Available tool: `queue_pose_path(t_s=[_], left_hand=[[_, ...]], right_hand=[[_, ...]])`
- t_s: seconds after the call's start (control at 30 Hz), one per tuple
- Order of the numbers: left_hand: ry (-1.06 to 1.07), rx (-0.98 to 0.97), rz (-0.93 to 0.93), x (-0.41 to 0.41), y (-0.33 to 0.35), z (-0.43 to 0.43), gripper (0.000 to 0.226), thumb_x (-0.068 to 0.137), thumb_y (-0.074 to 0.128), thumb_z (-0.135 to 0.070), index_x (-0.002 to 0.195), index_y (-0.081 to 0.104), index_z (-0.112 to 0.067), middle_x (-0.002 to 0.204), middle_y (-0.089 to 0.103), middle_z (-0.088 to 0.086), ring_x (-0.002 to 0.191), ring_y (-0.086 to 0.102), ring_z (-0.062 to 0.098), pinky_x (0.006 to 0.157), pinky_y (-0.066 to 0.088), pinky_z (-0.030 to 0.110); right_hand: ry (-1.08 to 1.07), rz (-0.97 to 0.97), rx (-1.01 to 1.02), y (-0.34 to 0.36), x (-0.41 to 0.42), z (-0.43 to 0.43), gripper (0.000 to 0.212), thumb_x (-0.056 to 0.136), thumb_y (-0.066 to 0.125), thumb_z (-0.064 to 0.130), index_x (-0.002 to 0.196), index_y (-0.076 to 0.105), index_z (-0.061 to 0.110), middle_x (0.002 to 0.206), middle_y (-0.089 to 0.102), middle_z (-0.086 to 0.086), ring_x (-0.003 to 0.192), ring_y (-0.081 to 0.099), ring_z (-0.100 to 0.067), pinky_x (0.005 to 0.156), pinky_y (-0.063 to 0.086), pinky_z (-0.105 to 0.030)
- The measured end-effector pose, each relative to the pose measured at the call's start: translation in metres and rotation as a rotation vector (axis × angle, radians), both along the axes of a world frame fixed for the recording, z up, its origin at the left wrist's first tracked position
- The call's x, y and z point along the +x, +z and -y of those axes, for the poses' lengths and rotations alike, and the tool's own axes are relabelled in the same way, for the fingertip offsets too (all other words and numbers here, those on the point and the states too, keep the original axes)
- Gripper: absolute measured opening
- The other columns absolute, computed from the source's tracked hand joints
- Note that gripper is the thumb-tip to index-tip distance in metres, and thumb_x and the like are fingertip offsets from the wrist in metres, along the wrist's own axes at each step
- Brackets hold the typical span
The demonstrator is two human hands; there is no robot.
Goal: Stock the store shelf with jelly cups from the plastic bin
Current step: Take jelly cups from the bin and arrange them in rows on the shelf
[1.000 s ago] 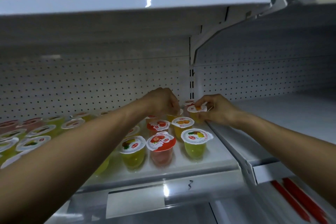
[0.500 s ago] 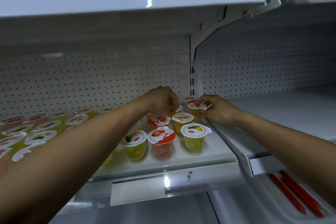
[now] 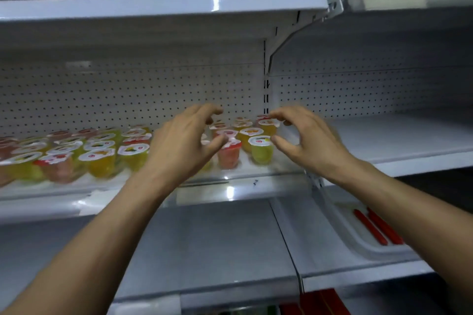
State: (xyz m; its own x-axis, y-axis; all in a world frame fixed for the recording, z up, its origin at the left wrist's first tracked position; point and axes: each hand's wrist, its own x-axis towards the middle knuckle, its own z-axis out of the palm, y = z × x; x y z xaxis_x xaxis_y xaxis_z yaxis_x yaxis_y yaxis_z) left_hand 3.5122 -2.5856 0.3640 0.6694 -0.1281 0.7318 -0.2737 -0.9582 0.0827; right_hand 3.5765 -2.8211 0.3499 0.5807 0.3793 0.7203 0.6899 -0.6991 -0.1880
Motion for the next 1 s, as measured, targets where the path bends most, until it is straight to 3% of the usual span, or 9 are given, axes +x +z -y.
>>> queue_pose_path(t_s=[0.3,0.53,0.73,1.0], left_hand=[[0.161,-0.203,-0.103,-0.122,-0.076,-0.059,0.043,0.083,0.07,-0.042,0.122,0.056,-0.031,0.106,0.06,-0.013,0.086,0.058,0.01,0.074,0.051,0.034],[0.337,-0.175,-0.183,-0.191,-0.103,-0.13,0.045,0.086,0.068,-0.04,0.127,0.056,-0.026,0.117,0.061,-0.004,0.103,0.059,0.017,0.077,0.053,0.038],[0.492,-0.261,-0.331,-0.247,-0.134,-0.224,0.05,0.088,0.066,-0.044,0.133,0.052,-0.026,0.125,0.057,-0.002,0.108,0.058,0.018,0.084,0.051,0.039],[0.659,-0.289,-0.517,-0.348,-0.167,-0.413,0.042,0.087,0.066,-0.044,0.124,0.058,-0.026,0.112,0.059,-0.002,0.095,0.061,0.018,0.08,0.052,0.04]], right_hand=[[0.16,-0.042,-0.1,-0.049,-0.099,-0.053,0.037,0.085,0.066,0.025,0.121,0.059,0.023,0.121,0.058,0.002,0.112,0.052,-0.019,0.088,0.046,-0.037],[0.265,-0.148,-0.315,-0.077,-0.139,-0.14,0.042,0.088,0.063,0.032,0.129,0.052,0.026,0.128,0.048,0.003,0.122,0.044,-0.018,0.098,0.039,-0.035],[0.429,-0.244,-0.377,-0.104,-0.169,-0.256,0.044,0.09,0.061,0.035,0.131,0.049,0.027,0.13,0.047,0.003,0.122,0.045,-0.018,0.1,0.041,-0.039],[0.594,-0.351,-0.398,-0.152,-0.226,-0.469,0.044,0.091,0.058,0.04,0.133,0.046,0.032,0.133,0.046,0.007,0.121,0.045,-0.014,0.096,0.045,-0.04]])
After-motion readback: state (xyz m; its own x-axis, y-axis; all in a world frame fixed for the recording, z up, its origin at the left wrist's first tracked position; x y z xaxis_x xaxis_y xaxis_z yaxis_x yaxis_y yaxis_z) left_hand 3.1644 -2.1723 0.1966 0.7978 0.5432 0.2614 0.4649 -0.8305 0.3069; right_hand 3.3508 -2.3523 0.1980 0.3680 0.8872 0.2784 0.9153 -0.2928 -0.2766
